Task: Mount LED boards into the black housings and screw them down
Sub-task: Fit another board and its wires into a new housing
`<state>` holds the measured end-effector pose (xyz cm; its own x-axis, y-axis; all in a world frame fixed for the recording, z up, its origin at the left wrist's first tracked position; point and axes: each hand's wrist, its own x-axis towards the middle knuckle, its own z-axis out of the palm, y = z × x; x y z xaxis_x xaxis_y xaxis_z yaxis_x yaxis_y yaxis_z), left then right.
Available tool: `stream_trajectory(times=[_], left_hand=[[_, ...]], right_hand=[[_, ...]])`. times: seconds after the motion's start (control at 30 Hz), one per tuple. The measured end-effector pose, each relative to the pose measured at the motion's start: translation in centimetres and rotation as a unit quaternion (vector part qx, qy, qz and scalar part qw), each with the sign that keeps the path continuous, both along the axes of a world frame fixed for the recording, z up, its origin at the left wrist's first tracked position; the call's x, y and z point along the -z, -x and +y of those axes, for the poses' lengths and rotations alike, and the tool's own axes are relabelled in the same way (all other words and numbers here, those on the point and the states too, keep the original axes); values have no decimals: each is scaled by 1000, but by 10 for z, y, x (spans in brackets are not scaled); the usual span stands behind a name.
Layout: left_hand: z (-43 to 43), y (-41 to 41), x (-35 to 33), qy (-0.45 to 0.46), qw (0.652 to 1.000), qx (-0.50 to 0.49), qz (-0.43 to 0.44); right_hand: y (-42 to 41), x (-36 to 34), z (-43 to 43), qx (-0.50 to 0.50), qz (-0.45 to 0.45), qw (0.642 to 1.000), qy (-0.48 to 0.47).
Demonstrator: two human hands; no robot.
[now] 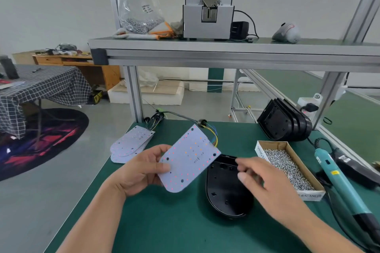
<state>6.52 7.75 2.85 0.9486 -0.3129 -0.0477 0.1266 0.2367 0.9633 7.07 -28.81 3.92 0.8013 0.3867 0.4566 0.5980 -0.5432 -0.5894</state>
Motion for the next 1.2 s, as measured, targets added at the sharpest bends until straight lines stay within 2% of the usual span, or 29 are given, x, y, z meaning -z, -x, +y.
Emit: stream_trajectory(times=[0.13,0.3,0.37,0.43,0.47,0.5,0.57,0.63,0.67,0.77,0.87,0.97,1.1,1.2], left_hand=[[-6,4,-7,-38,996,82,5],[-13,8,-14,-79,984,160,-2],[-15,8,-16,-78,981,178,0],[-15,7,-15,-73,979,190,-1],[-15,6,-14,-69,979,193,-5],[-16,5,-13,-62,980,191,-8],[-18,4,-11,-40,985,167,-12],[-22,2,-8,2,992,125,-11],[-24,1,-7,28,995,99,-7],[-32,-5,-6,83,996,23,0],[-39,-9,-5,60,998,-23,26],[-43,-10,-2,57,997,-44,40],[-41,-13,-2,48,991,-120,34],[-37,-15,-3,46,981,-184,39]], right_hand=[[-38,-13,9,3,44,999,-23],[-63,-42,39,-100,74,989,80],[-65,-47,61,-158,89,978,103],[-67,-46,87,-219,144,961,86],[-66,-42,91,-259,170,945,105],[-64,-40,94,-276,182,935,128],[-57,-32,91,-255,200,937,131],[-48,-30,80,-195,113,974,37],[-42,-24,71,-186,86,979,-16],[-26,-20,62,-149,90,976,-130],[-8,-18,61,-145,138,948,-246],[11,-14,70,-191,202,902,-331],[22,-4,77,-218,309,852,-362],[15,-1,69,-187,375,825,-379]])
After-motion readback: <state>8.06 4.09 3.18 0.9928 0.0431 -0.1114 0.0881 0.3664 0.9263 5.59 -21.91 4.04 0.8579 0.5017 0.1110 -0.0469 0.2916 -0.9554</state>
